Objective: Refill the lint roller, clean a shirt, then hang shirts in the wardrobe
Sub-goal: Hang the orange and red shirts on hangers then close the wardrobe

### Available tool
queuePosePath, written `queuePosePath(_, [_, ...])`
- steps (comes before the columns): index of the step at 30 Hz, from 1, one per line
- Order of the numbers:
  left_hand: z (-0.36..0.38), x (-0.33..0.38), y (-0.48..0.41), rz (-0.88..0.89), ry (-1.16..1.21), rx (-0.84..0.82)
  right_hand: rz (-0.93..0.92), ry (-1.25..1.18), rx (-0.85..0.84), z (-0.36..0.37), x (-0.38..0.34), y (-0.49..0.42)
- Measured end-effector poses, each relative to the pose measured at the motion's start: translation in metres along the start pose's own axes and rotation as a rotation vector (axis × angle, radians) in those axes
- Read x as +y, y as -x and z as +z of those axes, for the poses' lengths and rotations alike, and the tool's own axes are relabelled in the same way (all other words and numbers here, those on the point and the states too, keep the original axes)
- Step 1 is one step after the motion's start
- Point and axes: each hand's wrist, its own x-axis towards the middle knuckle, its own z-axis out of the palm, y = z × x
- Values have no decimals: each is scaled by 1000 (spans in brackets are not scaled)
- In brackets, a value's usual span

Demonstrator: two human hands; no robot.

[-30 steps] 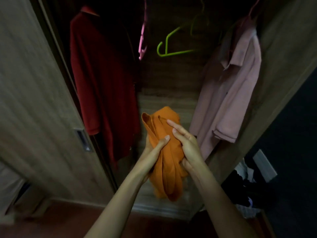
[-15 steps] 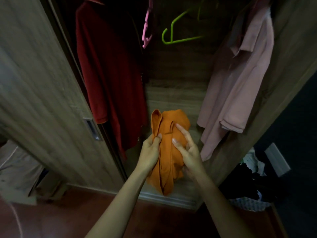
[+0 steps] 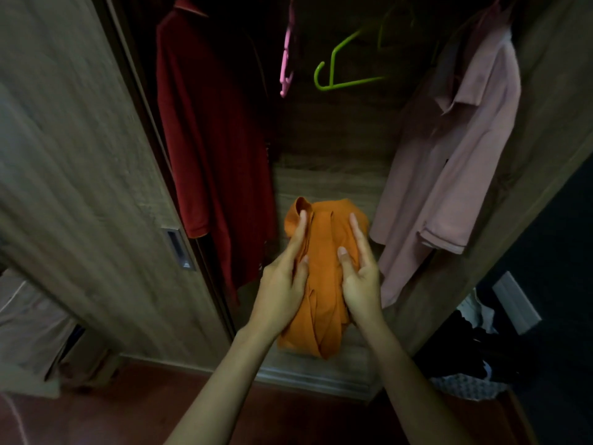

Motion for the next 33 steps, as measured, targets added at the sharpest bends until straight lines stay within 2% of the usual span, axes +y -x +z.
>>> queuePosePath(3, [-5,-2,1,14,1,56,17,-27,-14,5,-1,-1])
queuePosePath(7, [-8,-3,-2,-242,204,79,20,-53,-47,9,-2,2])
queuePosePath(9, [-6,-4,-1,-292,222,77,32,-83,-72,10,-3,3])
queuePosePath(13, [-2,-12,-4,-299,190,166,43,-101,-101,8,-5,5])
queuePosePath(16, [-4,-20,-7,-263,161,157,50,-91,-70,6,-5,6])
queuePosePath(21, [-33,-46,-12,-317,82,328,80,-53,82,-11,-2,0])
queuePosePath(23, [-47,-59,-13,-352,91,315,117,-104,116,-21,-5,-4])
queuePosePath(27, [-55,-58,-14,-405,92,239,149,-84,75,-30,-11,-15])
queuePosePath(29, [-54,-48,-12,-290,24,302,173,-80,79,-28,-12,-20])
queuePosePath(30, [-54,-41,-11,-166,-9,320,183,-83,87,-26,-13,-22])
queuePosePath(31, [-54,-36,-9,-23,-38,294,192,-85,93,-24,-14,-24])
queuePosePath(33, [-50,-29,-4,216,-84,90,217,-92,99,-16,-16,-26])
